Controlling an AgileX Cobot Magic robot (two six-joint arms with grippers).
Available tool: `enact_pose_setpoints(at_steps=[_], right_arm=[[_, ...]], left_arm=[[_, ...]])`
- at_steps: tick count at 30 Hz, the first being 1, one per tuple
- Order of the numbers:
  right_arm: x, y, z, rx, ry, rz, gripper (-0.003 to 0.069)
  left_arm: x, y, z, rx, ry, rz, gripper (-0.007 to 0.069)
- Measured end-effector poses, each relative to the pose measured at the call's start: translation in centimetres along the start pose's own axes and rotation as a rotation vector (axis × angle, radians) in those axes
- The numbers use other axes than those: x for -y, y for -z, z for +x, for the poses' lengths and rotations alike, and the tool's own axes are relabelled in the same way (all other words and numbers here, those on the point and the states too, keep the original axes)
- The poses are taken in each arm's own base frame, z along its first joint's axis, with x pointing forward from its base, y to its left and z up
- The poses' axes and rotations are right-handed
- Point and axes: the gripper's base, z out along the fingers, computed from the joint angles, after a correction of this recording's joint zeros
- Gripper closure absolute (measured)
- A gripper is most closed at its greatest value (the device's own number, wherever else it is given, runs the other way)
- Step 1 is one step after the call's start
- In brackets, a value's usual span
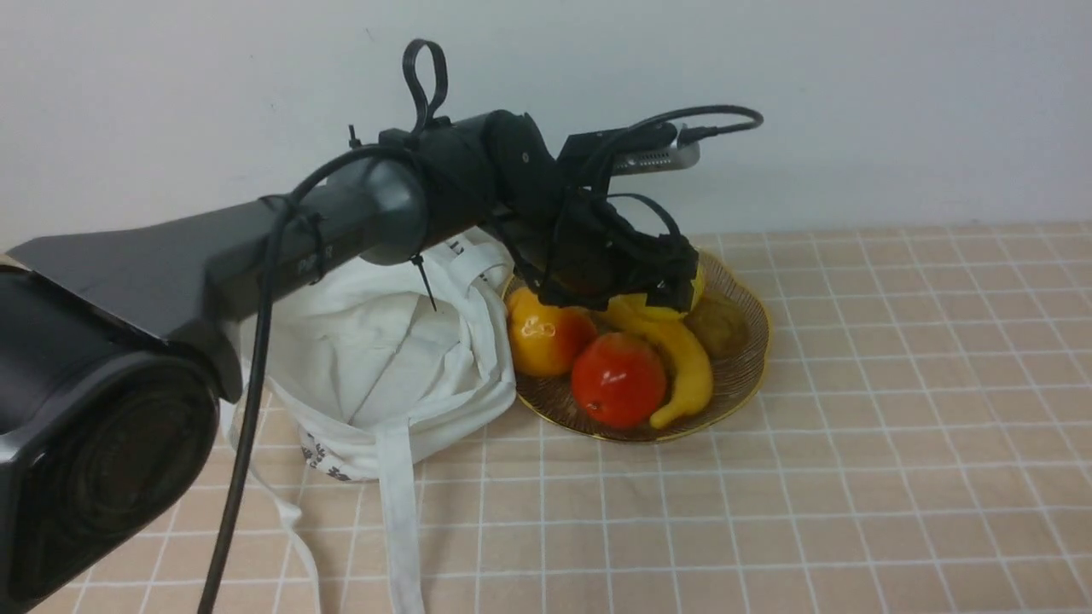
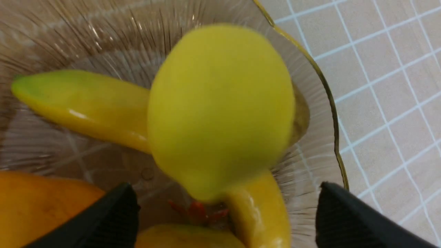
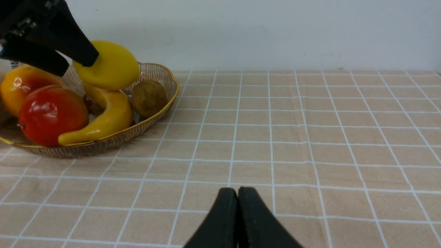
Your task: Take the fruit out of the bag on the brown coffee tablecloth and place them on the plate.
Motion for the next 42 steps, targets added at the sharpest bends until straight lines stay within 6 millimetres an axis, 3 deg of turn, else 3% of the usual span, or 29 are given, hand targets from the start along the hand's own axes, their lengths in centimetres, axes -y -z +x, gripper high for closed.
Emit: enact_pose_setpoints(at_steps=[5,8,10,14,16,17,18,20,21,22,24,25,27,32,37,41,42], right_arm=[[0.0,0.0,0.0,0.0,0.0,0.0,0.0673],[0.0,0.0,0.0,0.0,0.0,0.0,0.0673],[0.0,0.0,0.0,0.0,0.0,0.0,0.0673],[0.0,0.0,0.0,0.0,0.0,0.0,0.0673],[0.0,0.0,0.0,0.0,0.0,0.0,0.0673],[0.0,0.0,0.0,0.0,0.0,0.0,0.0673],[0.0,0.0,0.0,0.0,0.0,0.0,0.0673],[0.0,0.0,0.0,0.0,0.0,0.0,0.0673],[0.0,0.0,0.0,0.0,0.0,0.0,0.0673],[0.0,0.0,0.0,0.0,0.0,0.0,0.0673],[0.0,0.0,0.0,0.0,0.0,0.0,0.0673],[0.0,0.0,0.0,0.0,0.0,0.0,0.0673],[0.0,0.0,0.0,0.0,0.0,0.0,0.0673],[0.0,0.0,0.0,0.0,0.0,0.0,0.0673],[0.0,0.0,0.0,0.0,0.0,0.0,0.0673],[0.0,0.0,0.0,0.0,0.0,0.0,0.0673],[0.0,0.0,0.0,0.0,0.0,0.0,0.0673]], left_arm=[[0.0,0.0,-0.1,0.002,-0.021,0.001,-0.0004],[0.1,0.3,-0.1,0.0,-0.028,0.001,0.0064],[0.4,1.1,-0.4,-0.01,-0.041,0.002,0.0149],[0.8,5.6,-2.2,-0.029,-0.123,-0.027,0.048],[0.9,7.9,-2.8,-0.049,-0.164,-0.059,0.0566],[0.8,8.4,-2.9,-0.047,-0.174,-0.071,0.0579],[0.8,11.1,-3.4,-0.064,-0.219,-0.12,0.061],[1.0,14.5,-3.7,-0.062,-0.272,-0.195,0.0626],[1.0,14.5,-3.7,-0.068,-0.271,-0.195,0.0626],[1.2,18.1,-3.6,-0.067,-0.312,-0.268,0.0632],[1.7,21.3,-3.4,-0.05,-0.339,-0.324,0.0632],[1.8,21.6,-3.4,-0.043,-0.34,-0.323,0.0632],[2.8,25.5,-3.0,0.016,-0.357,-0.345,0.0632],[4.0,30.5,-0.3,0.069,-0.363,-0.335,0.0632],[3.1,31.7,5.3,-0.023,-0.329,-0.333,0.0632],[1.9,32.3,11.6,-0.017,-0.21,-0.332,0.0632],[2.1,32.6,11.6,0.006,-0.214,-0.329,0.0632]])
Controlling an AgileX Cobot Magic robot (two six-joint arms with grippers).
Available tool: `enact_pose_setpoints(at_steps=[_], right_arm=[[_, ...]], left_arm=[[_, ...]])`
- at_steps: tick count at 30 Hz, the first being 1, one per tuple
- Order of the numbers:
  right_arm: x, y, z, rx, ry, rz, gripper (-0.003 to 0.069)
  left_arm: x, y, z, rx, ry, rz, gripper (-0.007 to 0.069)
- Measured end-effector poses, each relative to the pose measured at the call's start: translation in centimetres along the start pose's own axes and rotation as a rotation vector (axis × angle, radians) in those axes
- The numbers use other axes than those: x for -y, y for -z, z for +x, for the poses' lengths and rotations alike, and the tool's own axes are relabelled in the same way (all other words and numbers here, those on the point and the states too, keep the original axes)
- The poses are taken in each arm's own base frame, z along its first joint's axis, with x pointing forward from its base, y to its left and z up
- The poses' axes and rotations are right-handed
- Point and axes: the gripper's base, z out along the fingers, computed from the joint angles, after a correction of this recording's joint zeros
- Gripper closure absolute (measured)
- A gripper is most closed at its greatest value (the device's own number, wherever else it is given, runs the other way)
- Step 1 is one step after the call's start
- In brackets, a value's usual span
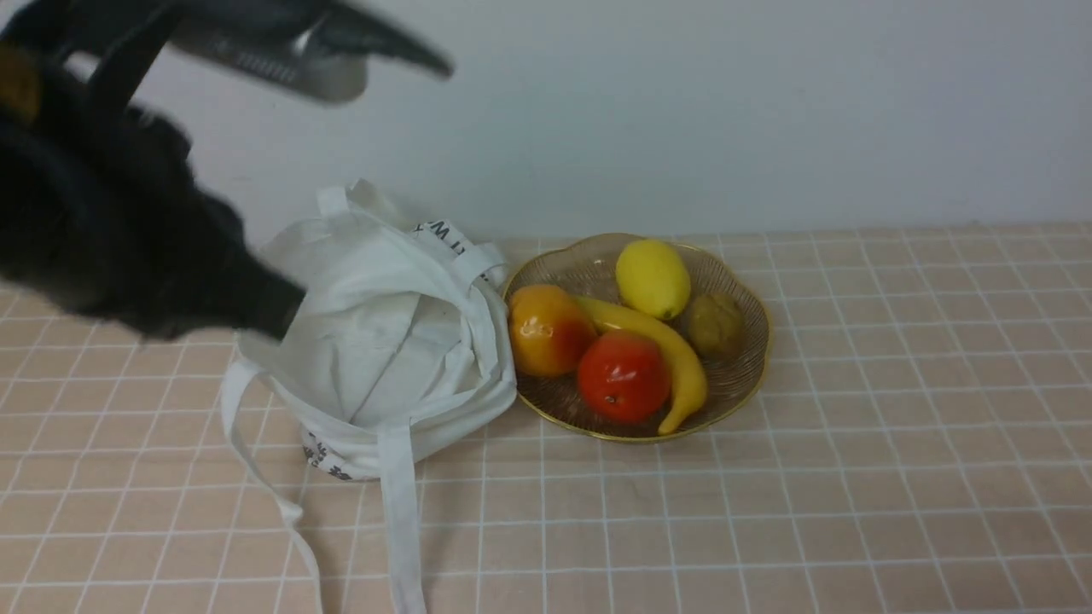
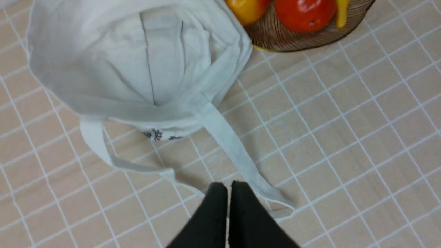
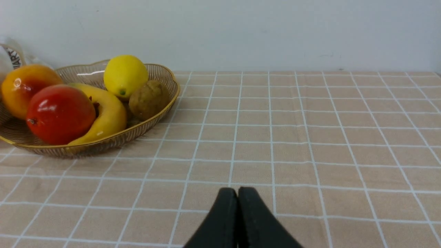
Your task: Take the fruit out of the bag on the brown coffee tablecloth and place them on the plate.
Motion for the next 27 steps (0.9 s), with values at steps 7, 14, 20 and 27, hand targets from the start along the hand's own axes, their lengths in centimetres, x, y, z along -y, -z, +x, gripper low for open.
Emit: enact_pose_setpoints(at_steps=[7,14,20,27], right_arm=[[0.0,0.0,0.0,0.0,0.0,0.0,0.0673],[0.0,0.0,0.0,0.0,0.0,0.0,0.0673],[0.0,0.0,0.0,0.0,0.0,0.0,0.0673],[0.0,0.0,0.0,0.0,0.0,0.0,0.0673]], left_arm=[[0.2,-1.1,10.2,0.255,0.078,0.03,0.0632],[0.1,-2.2,17.4,0.452,0.084,0.038,0.0632],[0.1,-2.0,19.2,0.505,0.084,0.04,0.0632],[0.1,-2.1,19.4,0.484,0.084,0.04,0.0632]])
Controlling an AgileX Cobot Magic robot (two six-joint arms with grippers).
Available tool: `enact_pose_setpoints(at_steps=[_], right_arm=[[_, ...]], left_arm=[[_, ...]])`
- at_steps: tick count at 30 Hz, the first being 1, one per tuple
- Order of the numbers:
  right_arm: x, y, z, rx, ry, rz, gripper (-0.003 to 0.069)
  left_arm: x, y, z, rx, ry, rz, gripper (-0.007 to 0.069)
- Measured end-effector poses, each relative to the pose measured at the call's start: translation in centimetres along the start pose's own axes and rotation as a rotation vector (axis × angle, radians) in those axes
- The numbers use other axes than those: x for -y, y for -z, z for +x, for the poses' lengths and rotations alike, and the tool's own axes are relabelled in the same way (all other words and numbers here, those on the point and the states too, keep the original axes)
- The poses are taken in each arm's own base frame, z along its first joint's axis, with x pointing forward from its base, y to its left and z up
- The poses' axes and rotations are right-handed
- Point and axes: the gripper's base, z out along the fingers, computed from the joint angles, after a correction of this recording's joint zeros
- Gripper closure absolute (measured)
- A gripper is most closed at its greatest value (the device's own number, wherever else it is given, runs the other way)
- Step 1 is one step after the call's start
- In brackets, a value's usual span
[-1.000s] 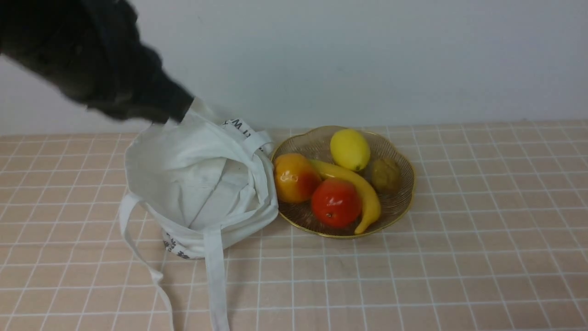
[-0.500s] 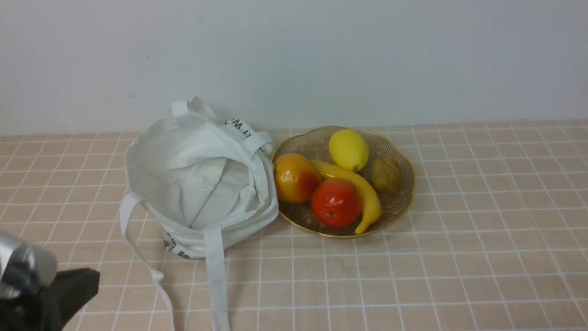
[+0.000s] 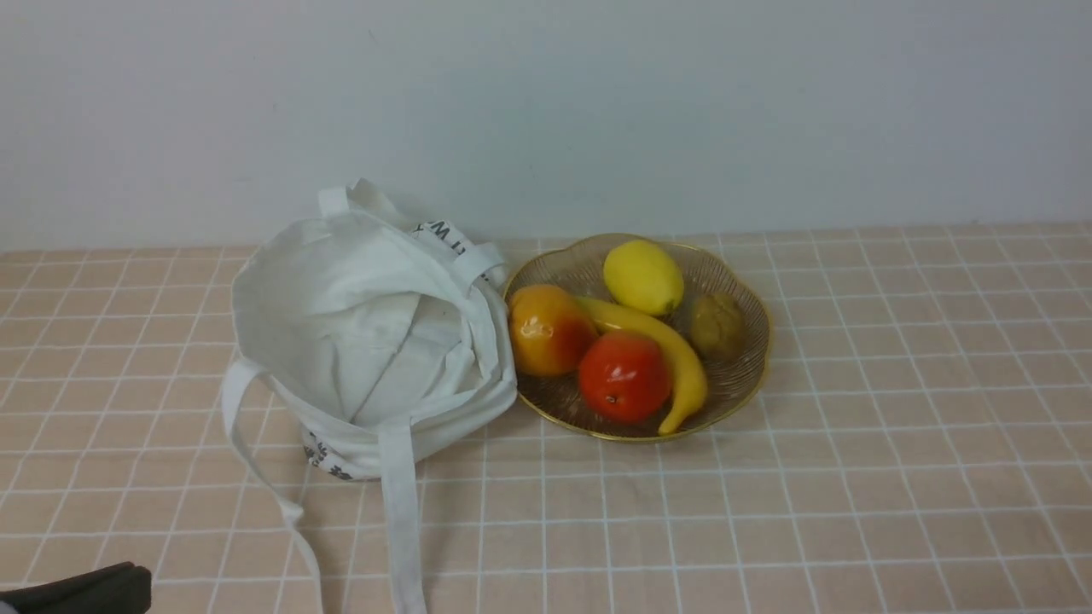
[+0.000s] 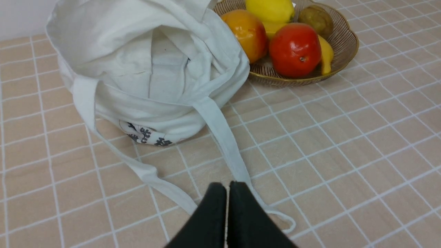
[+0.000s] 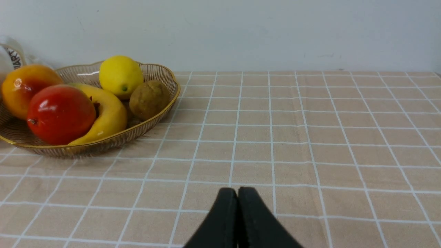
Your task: Take the fruit out of the bag on the brown coffee tablecloth and place them on the plate.
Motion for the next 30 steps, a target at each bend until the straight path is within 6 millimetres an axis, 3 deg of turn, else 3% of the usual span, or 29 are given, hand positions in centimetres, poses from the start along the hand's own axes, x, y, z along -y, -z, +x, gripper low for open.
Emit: enact_pose_setpoints(at_steps=[12,18,25,30], right_arm=[[0.0,0.0,0.0,0.0,0.0,0.0,0.0673],[0.0,0.0,0.0,0.0,0.0,0.0,0.0673],[0.0,0.0,0.0,0.0,0.0,0.0,0.0673],[0.0,0.0,0.0,0.0,0.0,0.0,0.0673]], left_arm=[[0.0,-0.1,0.1,0.0,0.0,0.0,0.0632],[-0.6,-1.5,3.6,0.057,-0.018,-0.036,0.0632],[-2.2,-2.6,7.9,0.172,0.054,-0.238,0.0632],[-2.7,-2.7,8.7,0.203,0.068,-0.313,0.0632]])
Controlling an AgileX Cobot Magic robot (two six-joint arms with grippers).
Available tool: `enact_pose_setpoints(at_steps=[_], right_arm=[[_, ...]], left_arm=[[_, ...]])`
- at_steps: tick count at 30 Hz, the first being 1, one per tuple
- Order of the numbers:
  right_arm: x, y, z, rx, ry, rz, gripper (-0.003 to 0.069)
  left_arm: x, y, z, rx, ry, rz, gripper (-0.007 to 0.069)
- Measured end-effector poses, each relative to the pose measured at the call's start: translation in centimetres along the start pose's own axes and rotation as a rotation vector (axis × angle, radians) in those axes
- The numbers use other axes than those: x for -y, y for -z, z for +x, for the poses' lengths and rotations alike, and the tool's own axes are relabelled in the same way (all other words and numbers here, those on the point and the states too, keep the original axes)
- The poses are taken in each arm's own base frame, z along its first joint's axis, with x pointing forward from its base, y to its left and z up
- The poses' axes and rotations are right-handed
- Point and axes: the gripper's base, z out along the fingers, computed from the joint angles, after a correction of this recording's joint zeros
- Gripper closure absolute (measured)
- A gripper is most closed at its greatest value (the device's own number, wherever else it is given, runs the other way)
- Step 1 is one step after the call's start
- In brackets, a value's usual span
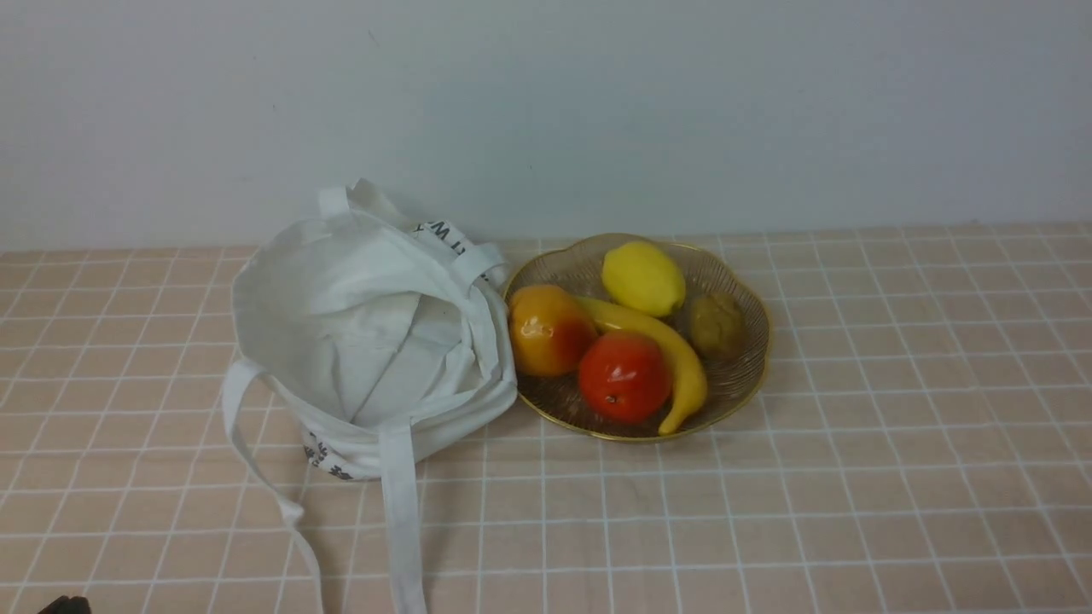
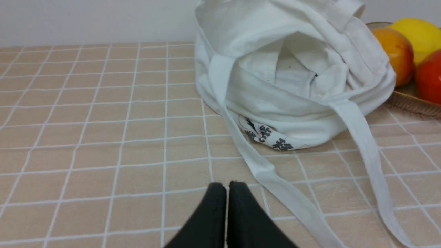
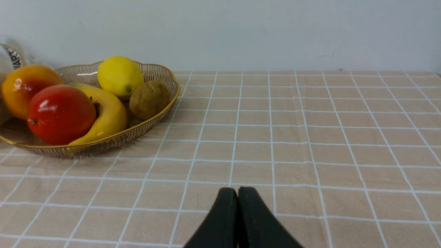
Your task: Take the fruit out of the bag on the brown coffee tablecloth and place them on the plate.
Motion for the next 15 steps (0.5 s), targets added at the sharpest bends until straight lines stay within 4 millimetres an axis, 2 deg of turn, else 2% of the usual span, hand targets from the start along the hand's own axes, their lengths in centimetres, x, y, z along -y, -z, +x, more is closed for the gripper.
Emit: enact_pose_setpoints(at_steps=[15], right_arm=[[0.0,0.0,0.01,-0.001,0.0,0.0,0.0673]], left_arm=[[-0.23,0.01,0.39,-0.039,0.012,-0.041,0.0632]])
